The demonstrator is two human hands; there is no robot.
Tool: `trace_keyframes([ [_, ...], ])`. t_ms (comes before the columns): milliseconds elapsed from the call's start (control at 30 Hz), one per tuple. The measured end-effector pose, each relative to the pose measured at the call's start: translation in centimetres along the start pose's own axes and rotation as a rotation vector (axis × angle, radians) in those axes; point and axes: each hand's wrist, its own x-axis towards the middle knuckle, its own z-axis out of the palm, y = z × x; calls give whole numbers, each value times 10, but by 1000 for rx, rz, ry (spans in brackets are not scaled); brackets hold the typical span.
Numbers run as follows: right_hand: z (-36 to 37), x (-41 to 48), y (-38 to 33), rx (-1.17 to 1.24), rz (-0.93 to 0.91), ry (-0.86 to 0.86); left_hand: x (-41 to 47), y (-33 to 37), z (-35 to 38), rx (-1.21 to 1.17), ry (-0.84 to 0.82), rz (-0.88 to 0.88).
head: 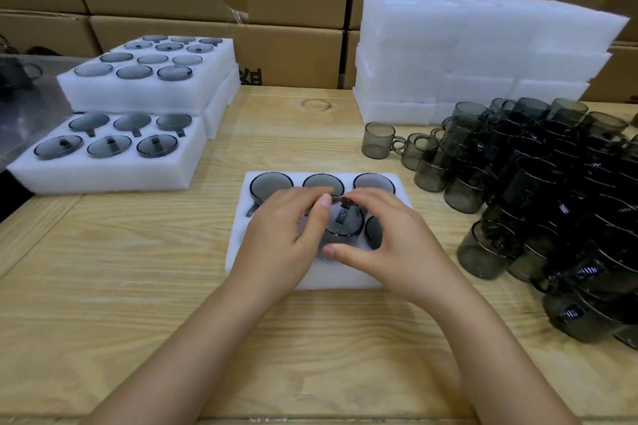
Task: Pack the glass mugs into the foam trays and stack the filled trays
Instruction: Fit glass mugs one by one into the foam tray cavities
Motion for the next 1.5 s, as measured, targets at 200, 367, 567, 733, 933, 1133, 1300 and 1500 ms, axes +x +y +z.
trace_keyframes([
  [200, 6, 1, -2, -139, -20, 18, 2, 3, -3, 199, -58, -12],
  [367, 0, 5, -3, 2, 61, 5, 1, 1, -4, 219, -65, 7],
  [567, 13, 37, -23, -3, 52, 29, -5, 7, 3, 74, 125, 15],
  [733, 38, 59, -21, -622, 3, -400, -12, 8, 3, 93, 245, 174],
  [933, 47, 59, -9, -886, -38, -458, -9, 8, 13, 366, 70, 308],
  [1133, 47, 53, -10, -868, -77, -407, -9, 6, 14, 459, 104, 395],
  [1300, 35, 23, -22, -750, -180, -45, -11, 1, 15, 480, 108, 664],
  [1500, -32, -16, 28, -719, 57, 684, -12, -3, 23, 605, 49, 768],
])
